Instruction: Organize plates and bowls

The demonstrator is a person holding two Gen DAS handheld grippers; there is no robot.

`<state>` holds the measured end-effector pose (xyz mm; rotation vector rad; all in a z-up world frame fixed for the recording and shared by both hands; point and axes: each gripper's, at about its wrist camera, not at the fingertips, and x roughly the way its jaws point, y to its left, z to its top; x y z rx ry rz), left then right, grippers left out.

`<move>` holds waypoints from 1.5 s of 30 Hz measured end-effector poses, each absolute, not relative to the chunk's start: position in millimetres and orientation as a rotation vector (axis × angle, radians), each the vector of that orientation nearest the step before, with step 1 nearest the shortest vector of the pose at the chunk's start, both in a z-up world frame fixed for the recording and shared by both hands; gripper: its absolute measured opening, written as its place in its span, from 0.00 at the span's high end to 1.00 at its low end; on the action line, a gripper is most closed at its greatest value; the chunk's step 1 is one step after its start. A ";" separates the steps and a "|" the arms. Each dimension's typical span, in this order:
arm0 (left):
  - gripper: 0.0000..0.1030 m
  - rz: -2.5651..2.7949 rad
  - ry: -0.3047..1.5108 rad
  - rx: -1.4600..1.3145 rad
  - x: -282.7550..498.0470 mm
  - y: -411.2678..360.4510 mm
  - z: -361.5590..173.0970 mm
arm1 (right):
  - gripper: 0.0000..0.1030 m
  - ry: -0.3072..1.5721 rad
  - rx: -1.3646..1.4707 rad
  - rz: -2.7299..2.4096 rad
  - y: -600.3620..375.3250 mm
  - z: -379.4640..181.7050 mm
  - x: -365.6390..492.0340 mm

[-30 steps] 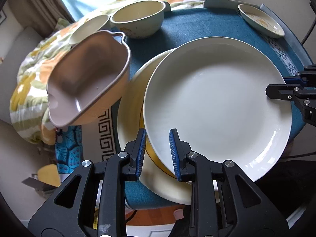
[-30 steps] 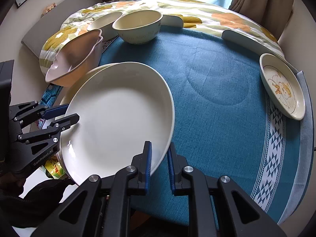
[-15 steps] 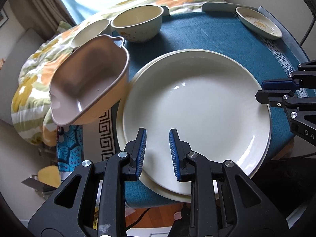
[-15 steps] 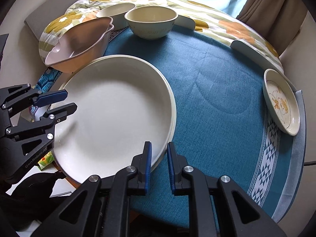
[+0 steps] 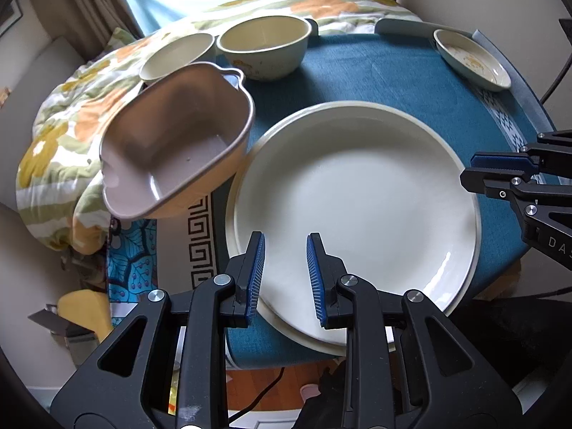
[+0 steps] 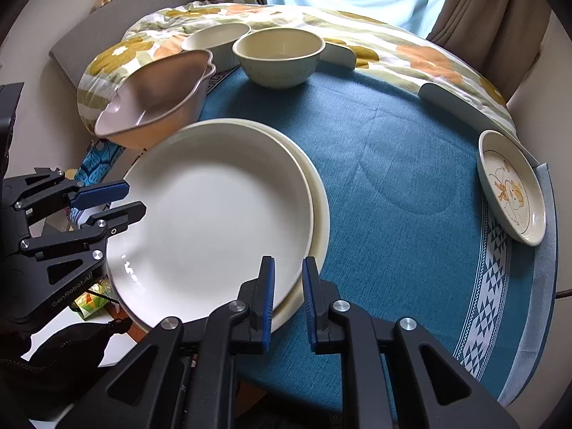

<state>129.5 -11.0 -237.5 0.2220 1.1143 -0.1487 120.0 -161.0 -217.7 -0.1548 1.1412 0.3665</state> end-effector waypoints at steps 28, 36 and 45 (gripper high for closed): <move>0.01 -0.548 0.897 0.153 234.3 -127.0 -108.1 | 0.11 0.853 0.289 -0.083 -352.9 -100.9 83.1; 0.01 -0.759 1.046 0.206 331.6 -232.8 -140.4 | 0.11 0.881 0.470 -0.198 -429.1 -141.7 132.1; 0.27 -0.835 1.289 0.187 419.6 -300.6 -245.0 | 0.33 0.977 0.741 -0.172 -469.5 -242.6 190.4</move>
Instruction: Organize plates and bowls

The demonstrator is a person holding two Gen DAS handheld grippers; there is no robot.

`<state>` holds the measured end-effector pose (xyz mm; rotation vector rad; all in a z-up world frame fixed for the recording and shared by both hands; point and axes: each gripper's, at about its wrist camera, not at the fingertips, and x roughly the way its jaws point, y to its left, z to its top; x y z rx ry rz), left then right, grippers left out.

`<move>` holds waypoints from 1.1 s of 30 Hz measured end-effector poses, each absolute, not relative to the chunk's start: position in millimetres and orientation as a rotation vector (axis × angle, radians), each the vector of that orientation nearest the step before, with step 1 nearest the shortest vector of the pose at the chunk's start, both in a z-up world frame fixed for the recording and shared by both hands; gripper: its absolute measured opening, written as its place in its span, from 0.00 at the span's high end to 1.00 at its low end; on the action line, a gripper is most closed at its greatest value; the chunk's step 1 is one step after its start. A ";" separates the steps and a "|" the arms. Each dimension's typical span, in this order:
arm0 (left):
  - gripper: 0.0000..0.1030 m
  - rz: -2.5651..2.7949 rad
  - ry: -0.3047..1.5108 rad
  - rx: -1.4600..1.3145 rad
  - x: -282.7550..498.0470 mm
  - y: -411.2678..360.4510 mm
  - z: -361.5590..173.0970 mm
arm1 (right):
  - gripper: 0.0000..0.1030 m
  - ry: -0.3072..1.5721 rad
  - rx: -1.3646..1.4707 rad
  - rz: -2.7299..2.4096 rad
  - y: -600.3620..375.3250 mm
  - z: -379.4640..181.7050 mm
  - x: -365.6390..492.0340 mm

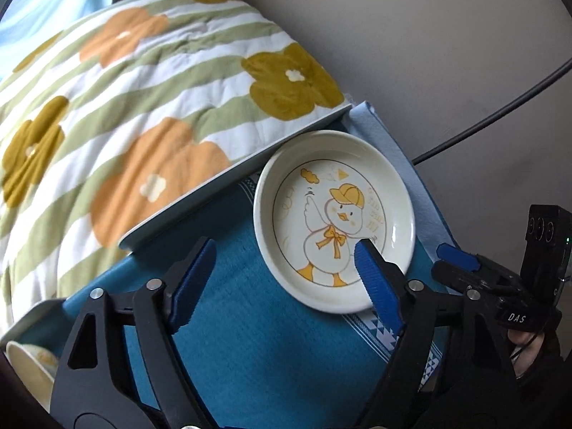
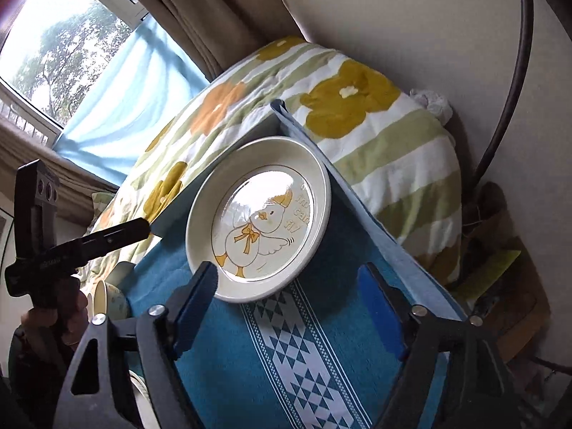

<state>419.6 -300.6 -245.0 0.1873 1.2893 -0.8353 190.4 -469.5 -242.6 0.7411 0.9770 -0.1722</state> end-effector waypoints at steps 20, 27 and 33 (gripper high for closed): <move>0.84 -0.847 1.327 0.274 443.1 -333.2 -301.8 | 0.85 1.008 0.725 -0.209 -477.6 -279.1 223.8; 0.84 -0.840 1.288 0.264 433.1 -327.9 -287.3 | 0.85 1.006 0.684 -0.196 -477.1 -272.4 223.2; 0.84 -0.822 1.240 0.236 421.3 -313.8 -265.7 | 0.85 0.990 0.616 -0.165 -473.4 -252.1 222.5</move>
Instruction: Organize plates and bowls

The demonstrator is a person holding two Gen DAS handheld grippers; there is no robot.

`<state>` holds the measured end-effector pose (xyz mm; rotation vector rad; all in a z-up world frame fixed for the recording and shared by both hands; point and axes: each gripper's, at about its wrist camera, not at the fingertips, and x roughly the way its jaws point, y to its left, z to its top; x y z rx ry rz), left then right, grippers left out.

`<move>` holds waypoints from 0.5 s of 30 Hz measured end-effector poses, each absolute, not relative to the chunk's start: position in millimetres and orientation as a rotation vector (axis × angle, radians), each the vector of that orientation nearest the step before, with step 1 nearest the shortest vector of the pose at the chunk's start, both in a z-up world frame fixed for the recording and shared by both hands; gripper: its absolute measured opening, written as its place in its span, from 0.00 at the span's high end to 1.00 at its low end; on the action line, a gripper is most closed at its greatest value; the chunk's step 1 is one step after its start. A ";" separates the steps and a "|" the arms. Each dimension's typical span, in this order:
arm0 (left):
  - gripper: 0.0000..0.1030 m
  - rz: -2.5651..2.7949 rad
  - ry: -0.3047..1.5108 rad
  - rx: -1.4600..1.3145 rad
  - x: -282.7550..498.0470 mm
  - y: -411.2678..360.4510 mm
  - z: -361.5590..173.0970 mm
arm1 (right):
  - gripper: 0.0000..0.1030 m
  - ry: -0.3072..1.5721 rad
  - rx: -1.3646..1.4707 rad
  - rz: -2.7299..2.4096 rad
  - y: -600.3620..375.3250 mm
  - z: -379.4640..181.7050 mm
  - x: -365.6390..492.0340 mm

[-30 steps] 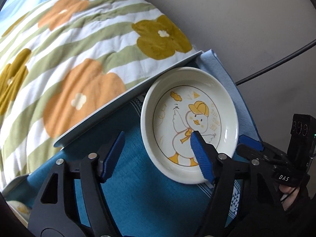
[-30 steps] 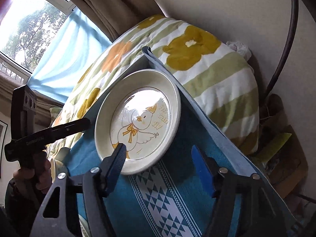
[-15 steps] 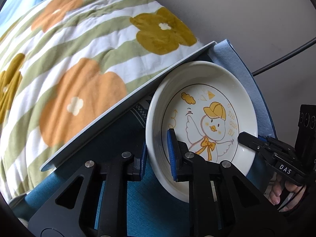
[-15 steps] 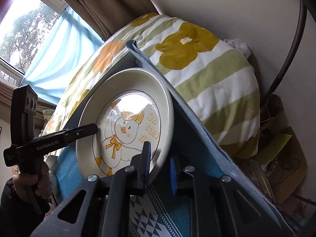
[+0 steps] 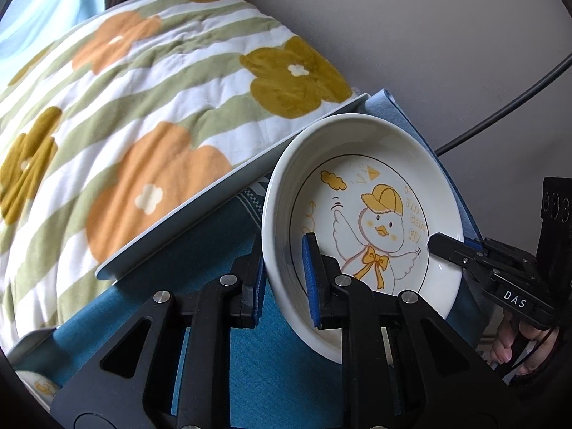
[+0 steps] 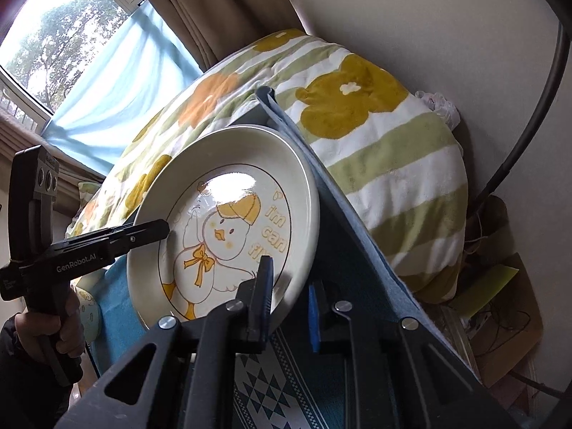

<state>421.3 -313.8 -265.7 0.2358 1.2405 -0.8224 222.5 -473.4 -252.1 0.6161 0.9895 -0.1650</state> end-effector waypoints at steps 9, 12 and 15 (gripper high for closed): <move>0.84 -0.760 1.191 0.153 388.6 -266.9 -217.4 | 0.85 0.967 0.527 -0.096 -447.0 -206.0 216.0; 0.84 -0.733 1.154 0.147 368.6 -245.2 -192.1 | 0.85 0.959 0.510 -0.064 -431.6 -187.2 207.5; 0.84 -0.697 1.124 0.123 346.3 -219.1 -167.4 | 0.85 0.957 0.491 -0.015 -412.7 -169.5 196.8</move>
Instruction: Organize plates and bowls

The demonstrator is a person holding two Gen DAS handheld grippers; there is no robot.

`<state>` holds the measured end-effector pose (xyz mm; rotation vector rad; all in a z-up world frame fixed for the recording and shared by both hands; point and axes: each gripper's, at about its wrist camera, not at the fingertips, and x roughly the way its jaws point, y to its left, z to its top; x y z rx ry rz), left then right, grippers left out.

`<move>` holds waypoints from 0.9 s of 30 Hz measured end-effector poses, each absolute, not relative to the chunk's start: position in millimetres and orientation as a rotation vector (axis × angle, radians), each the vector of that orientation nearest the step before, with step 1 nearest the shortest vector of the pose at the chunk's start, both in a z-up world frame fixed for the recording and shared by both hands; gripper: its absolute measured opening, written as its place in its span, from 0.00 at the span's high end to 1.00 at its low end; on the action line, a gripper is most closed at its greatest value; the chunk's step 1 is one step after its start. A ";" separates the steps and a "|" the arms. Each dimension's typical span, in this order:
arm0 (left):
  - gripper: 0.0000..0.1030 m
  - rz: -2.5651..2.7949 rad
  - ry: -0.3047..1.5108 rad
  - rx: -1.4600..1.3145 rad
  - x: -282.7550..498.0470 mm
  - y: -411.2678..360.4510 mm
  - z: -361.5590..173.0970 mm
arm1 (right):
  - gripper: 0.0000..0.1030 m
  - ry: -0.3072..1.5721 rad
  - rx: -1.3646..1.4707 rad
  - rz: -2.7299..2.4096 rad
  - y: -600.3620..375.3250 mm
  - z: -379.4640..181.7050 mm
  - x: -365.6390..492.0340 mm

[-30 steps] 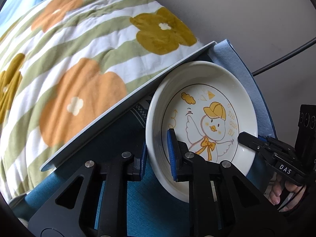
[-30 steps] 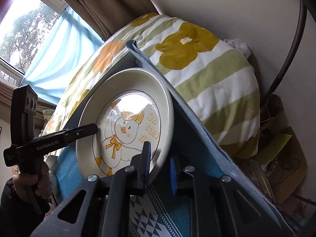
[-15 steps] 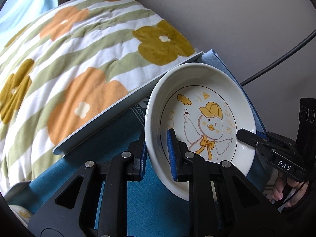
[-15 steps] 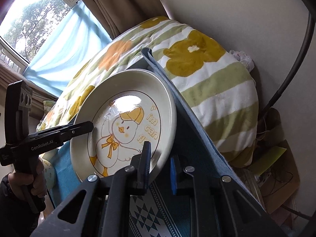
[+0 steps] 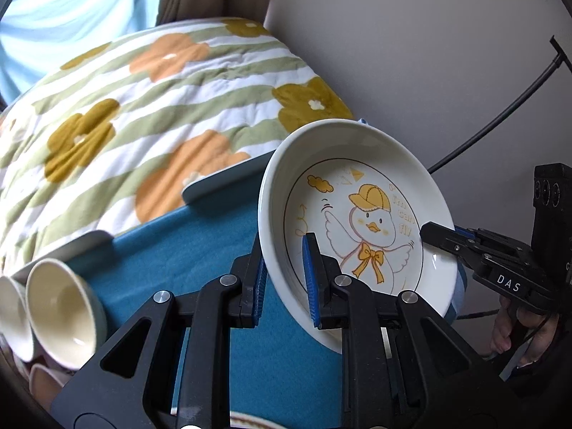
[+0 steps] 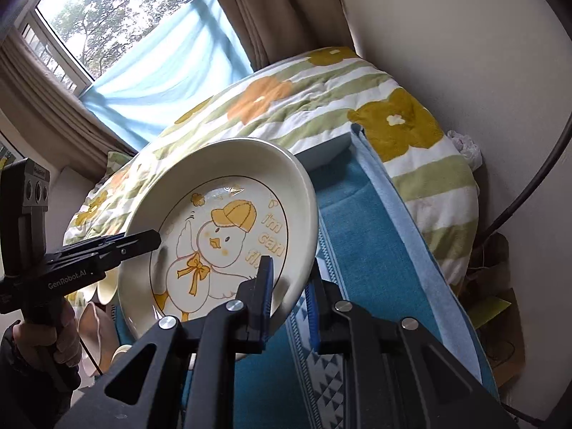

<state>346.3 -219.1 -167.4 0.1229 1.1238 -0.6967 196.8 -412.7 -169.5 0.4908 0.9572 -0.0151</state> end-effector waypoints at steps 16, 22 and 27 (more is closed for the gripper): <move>0.84 -0.482 1.078 0.002 202.4 -57.9 -145.3 | 0.85 0.974 0.405 0.209 -287.1 -152.0 133.3; 0.84 -0.399 1.127 -0.048 160.7 -14.8 -175.0 | 0.85 1.039 0.361 0.282 -248.6 -182.3 115.8; 0.84 -0.332 1.155 -0.084 141.7 3.8 -201.4 | 0.85 1.078 0.331 0.335 -231.3 -207.2 119.1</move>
